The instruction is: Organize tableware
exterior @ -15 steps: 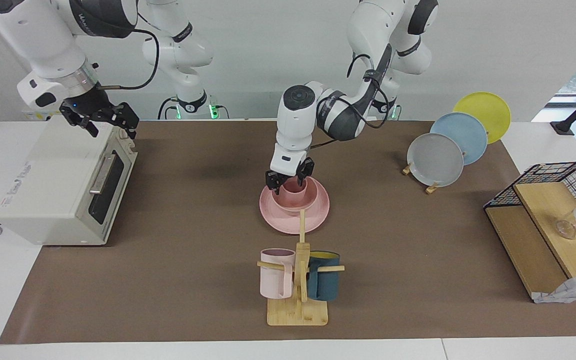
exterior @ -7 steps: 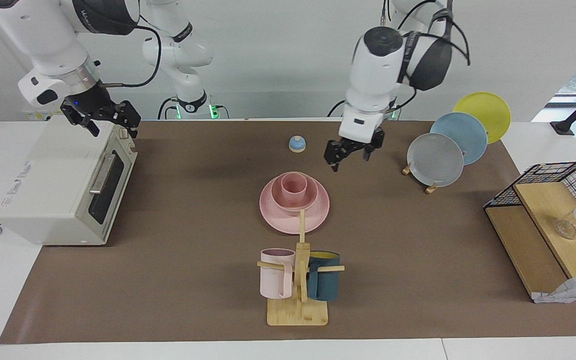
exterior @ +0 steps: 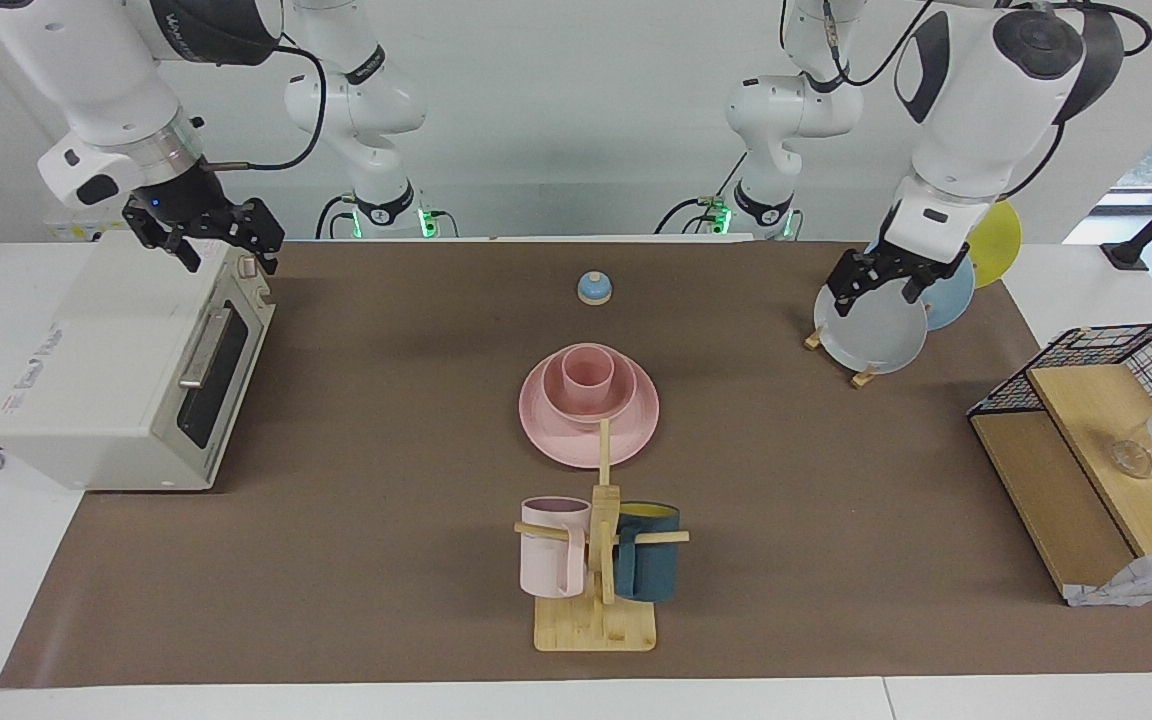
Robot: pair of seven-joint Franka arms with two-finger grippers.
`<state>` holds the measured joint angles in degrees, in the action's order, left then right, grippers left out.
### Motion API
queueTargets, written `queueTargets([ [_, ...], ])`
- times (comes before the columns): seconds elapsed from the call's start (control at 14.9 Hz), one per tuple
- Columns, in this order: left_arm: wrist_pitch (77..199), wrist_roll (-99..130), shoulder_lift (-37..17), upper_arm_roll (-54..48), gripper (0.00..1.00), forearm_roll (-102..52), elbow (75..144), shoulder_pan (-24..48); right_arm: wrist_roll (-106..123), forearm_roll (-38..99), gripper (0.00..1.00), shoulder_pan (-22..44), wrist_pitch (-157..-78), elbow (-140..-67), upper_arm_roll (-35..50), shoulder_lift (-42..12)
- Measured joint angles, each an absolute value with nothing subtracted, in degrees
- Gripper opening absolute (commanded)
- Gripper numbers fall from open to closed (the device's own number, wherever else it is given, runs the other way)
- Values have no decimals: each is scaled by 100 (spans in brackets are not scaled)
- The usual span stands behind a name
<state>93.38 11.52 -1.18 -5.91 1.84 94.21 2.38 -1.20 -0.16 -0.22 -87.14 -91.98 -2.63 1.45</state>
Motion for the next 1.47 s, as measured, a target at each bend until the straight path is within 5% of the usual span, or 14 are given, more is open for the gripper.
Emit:
queueTargets([
  [1.47, 8630, 790, 405, -597, 100, -273, 9525, -98, -120, -17, 100, -31, -8729, -9200, -266, 145],
])
